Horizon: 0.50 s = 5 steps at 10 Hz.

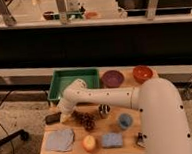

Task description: Wipe red bowl with eraser

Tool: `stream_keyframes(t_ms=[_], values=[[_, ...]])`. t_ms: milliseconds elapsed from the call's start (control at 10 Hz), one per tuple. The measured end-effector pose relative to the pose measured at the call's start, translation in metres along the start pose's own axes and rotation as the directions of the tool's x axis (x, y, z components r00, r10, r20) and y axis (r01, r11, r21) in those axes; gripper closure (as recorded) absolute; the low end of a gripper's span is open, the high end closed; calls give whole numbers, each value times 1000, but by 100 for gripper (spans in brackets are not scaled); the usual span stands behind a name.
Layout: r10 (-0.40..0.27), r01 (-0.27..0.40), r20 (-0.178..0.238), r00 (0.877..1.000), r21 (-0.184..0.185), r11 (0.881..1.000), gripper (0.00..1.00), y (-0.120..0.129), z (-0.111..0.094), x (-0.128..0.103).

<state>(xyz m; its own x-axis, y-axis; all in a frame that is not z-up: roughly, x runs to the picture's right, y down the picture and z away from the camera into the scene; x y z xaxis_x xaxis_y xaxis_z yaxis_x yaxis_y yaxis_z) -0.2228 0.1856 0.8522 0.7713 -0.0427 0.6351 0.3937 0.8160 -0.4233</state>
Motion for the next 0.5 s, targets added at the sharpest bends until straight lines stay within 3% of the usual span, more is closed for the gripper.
stream_keyframes(t_ms=[100, 300, 500], values=[[0, 0, 0, 1000, -4, 1000, 50, 1, 1, 1], [-1, 1, -1, 1000, -12, 1000, 69, 4, 1, 2], [5, -5, -5, 1000, -3, 1000, 88, 4, -16, 5]])
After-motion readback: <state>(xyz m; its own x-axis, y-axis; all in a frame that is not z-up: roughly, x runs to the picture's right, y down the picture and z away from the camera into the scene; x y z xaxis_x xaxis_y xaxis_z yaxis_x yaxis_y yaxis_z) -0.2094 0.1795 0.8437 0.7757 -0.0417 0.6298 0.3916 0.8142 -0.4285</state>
